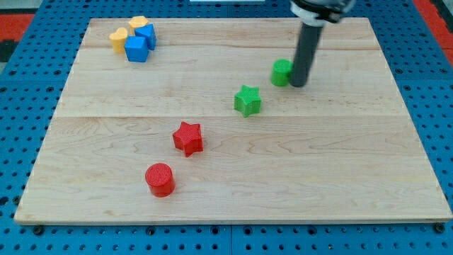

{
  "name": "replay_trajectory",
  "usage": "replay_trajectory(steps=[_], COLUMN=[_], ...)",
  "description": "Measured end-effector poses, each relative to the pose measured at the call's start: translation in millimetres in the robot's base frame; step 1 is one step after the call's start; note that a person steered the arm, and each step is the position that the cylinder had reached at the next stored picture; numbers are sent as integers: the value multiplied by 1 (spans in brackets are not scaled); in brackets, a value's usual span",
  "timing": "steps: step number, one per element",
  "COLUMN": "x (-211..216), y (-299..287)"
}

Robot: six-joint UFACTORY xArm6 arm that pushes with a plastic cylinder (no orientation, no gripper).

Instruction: Nudge green star towards green circle

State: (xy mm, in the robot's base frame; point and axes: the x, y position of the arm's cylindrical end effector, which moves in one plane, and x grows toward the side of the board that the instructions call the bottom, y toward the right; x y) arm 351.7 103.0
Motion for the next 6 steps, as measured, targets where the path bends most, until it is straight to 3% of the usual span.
replay_trajectory(steps=[2,3,4,5,6], x=[-37,-4,79,107,109], y=[43,34,43,-35,-88])
